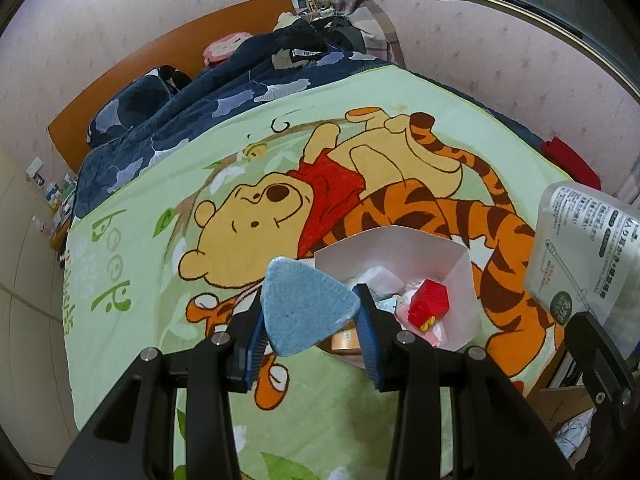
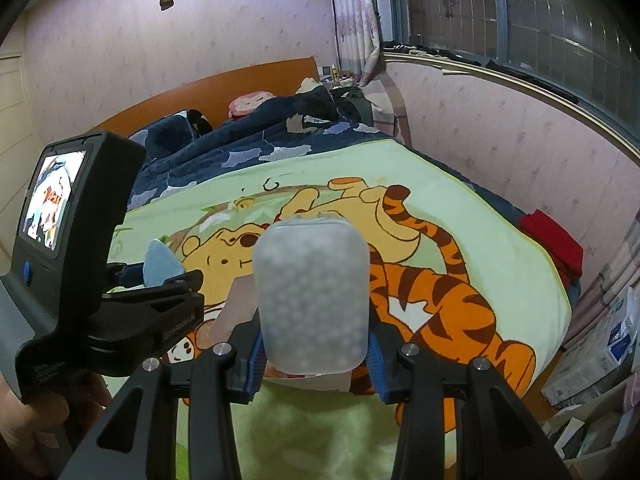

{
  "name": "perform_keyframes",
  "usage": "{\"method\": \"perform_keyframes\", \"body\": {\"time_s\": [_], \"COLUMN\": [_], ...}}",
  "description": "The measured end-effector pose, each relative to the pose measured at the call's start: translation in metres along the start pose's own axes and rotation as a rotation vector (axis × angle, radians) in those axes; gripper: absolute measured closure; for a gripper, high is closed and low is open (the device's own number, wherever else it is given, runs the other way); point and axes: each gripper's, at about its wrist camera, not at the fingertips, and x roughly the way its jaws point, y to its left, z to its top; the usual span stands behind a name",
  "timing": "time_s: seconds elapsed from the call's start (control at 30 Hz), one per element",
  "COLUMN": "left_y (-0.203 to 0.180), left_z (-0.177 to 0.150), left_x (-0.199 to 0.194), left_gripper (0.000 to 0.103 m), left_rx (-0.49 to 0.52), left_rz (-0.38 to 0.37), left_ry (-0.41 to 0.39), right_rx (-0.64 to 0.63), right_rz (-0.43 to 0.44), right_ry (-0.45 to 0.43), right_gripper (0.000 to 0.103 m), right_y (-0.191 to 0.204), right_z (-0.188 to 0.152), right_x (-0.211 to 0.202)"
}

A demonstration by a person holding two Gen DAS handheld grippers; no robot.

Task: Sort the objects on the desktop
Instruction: 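Lift the blue sponge and frosted bottle and carry them over the white paper box, then release the blue sponge and frosted bottle into the white paper box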

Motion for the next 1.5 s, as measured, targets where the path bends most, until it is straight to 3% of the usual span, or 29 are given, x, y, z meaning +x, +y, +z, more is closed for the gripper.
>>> {"method": "perform_keyframes", "body": {"time_s": [0.7,1.5], "left_y": [0.001,-0.010], "left_z": [0.006,-0.001], "left_x": [0.027,0.091], "left_gripper": [0.062,0.062], "left_rx": [0.013,0.044], "left_rz": [0.002,0.002], "left_ry": [0.040,0.155], "right_rx": [-0.003,-0.016], "right_rz": [0.002,0.024], "right_ry": [0.044,0.157], "right_gripper": [0.061,0.061], "right_y": [0.004,0.002], "right_z": [0.001,-0.008], "right_x": [0.025,0.082]}}
